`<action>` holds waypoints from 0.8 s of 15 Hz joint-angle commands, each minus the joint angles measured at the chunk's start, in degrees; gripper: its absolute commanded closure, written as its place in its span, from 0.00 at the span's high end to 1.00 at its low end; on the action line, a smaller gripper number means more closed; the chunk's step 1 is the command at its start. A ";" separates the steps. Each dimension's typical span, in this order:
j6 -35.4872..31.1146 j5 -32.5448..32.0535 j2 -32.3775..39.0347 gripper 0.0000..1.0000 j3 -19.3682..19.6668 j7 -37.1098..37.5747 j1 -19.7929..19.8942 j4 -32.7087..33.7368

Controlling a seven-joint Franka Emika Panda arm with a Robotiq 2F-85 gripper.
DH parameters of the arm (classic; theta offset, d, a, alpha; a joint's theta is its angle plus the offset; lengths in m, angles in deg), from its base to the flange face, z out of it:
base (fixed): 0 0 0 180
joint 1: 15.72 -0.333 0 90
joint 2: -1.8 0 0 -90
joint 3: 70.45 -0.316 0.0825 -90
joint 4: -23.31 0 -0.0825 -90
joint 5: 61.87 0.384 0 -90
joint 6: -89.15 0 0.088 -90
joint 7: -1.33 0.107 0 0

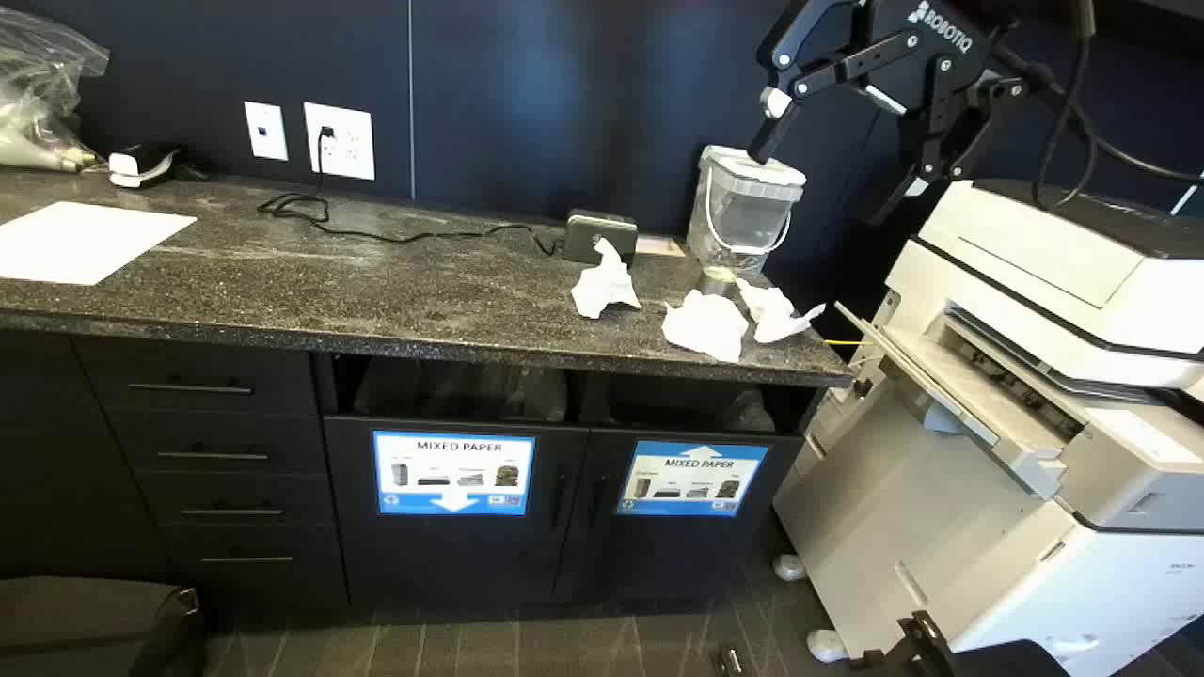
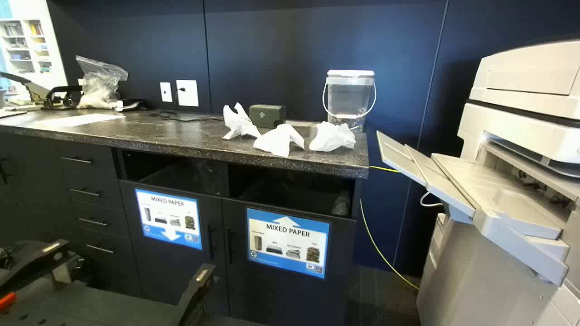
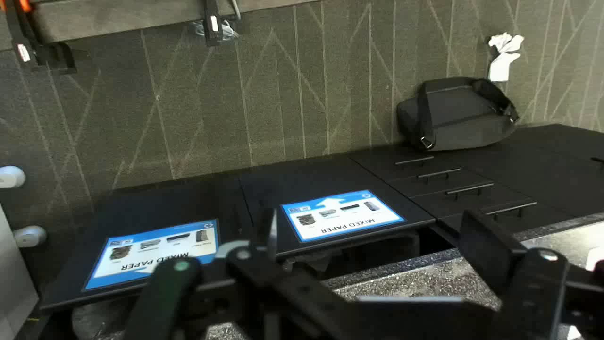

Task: Put the tissues inside the rubbish bin.

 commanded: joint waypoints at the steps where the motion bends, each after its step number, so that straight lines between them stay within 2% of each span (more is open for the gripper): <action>1: 0.37 0.55 -0.09 1.00 -0.71 -0.53 1.04 0.47; 6: 0.39 0.56 -0.42 1.00 -0.71 -0.54 1.05 1.03; 9: -4.13 -0.97 0.94 1.00 -1.73 -2.41 1.36 -0.69; 12: -11.59 -1.38 3.78 1.00 -2.47 -4.57 1.19 -2.84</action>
